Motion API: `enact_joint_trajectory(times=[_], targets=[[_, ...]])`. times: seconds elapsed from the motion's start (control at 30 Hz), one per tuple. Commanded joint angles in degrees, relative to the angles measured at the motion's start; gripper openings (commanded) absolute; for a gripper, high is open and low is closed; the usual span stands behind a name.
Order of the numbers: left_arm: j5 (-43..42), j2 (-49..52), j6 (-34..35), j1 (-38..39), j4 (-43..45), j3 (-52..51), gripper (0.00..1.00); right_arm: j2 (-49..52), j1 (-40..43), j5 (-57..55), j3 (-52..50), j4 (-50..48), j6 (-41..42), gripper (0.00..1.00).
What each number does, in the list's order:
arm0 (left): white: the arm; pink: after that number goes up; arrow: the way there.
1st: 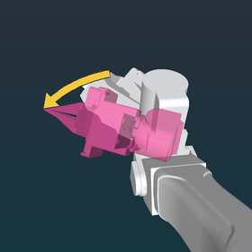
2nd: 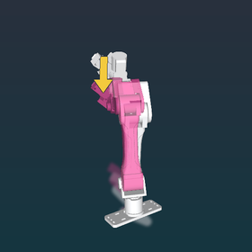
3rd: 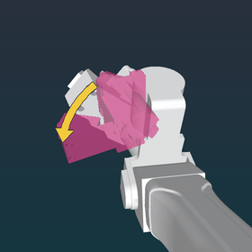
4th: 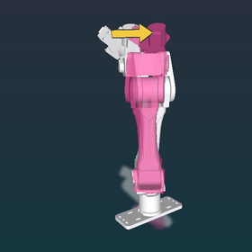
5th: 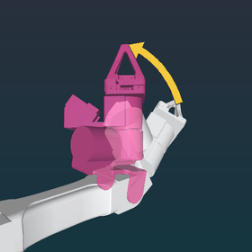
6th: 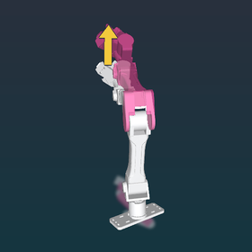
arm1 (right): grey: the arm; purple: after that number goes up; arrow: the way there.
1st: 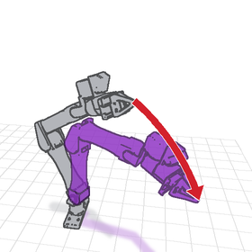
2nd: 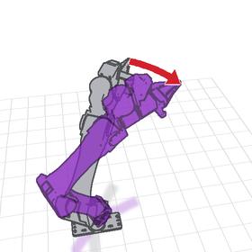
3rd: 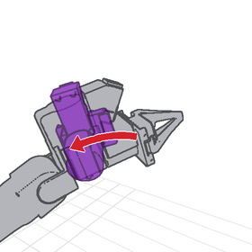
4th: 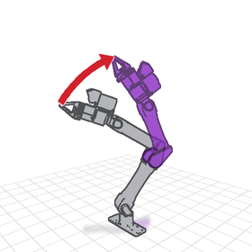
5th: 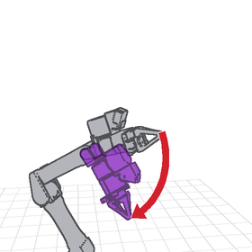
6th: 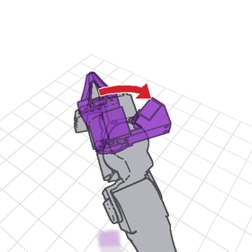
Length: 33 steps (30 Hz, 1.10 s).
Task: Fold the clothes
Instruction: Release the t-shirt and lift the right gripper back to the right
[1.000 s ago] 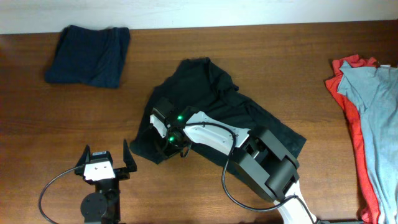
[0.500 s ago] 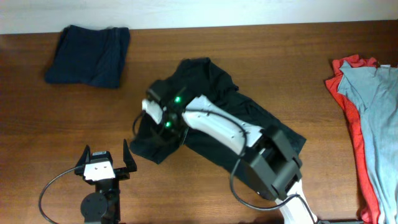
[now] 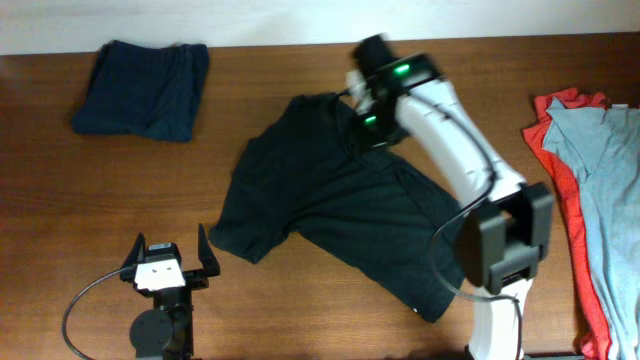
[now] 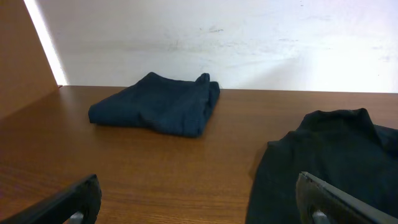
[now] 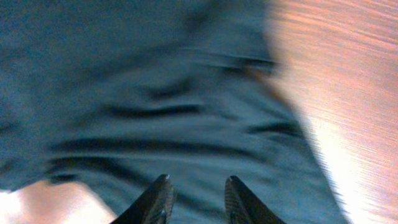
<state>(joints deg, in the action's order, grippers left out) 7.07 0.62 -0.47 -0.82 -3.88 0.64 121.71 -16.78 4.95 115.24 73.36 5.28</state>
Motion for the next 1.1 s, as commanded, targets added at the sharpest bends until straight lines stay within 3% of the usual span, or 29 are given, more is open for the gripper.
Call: enact_joint_trajectory(times=[0.0, 0.07, 0.13, 0.2, 0.43, 0.7, 0.8, 1.07], targets=[[-0.20, -0.26, -1.09, 0.17, -0.22, -0.13, 0.99, -0.85, 7.30, -1.99, 0.44, 2.21, -0.35, 0.38], [-0.20, -0.26, -1.09, 0.17, -0.22, -0.11, 0.99, -0.81, 11.08, -2.01, 0.44, 3.41, -0.37, 0.44], [-0.20, -0.26, -1.09, 0.17, -0.22, -0.13, 0.99, -0.74, 14.08, -2.03, 0.44, 3.89, -0.37, 0.59], [-0.20, -0.26, -1.09, 0.17, -0.22, -0.13, 0.99, -0.68, 16.79, -2.01, 0.42, 4.44, -0.37, 0.63], [-0.20, -0.26, -1.09, 0.17, -0.22, -0.13, 0.99, -0.48, 22.49, -2.01, 0.09, 10.49, -1.36, 0.60], [-0.20, -0.26, -1.09, 0.17, -0.22, -0.13, 0.99, -0.48, 23.10, -1.99, -2.16, 18.21, -7.34, 0.57], [-0.20, -0.26, -1.09, 0.17, -0.22, -0.13, 0.99, -0.48, 24.65, -1.05, -5.51, 18.69, -8.09, 0.49], [-0.20, -0.26, -1.09, 0.17, -0.22, -0.13, 0.99, -0.48, 29.53, 2.36, -19.32, 14.08, -9.57, 0.46]])
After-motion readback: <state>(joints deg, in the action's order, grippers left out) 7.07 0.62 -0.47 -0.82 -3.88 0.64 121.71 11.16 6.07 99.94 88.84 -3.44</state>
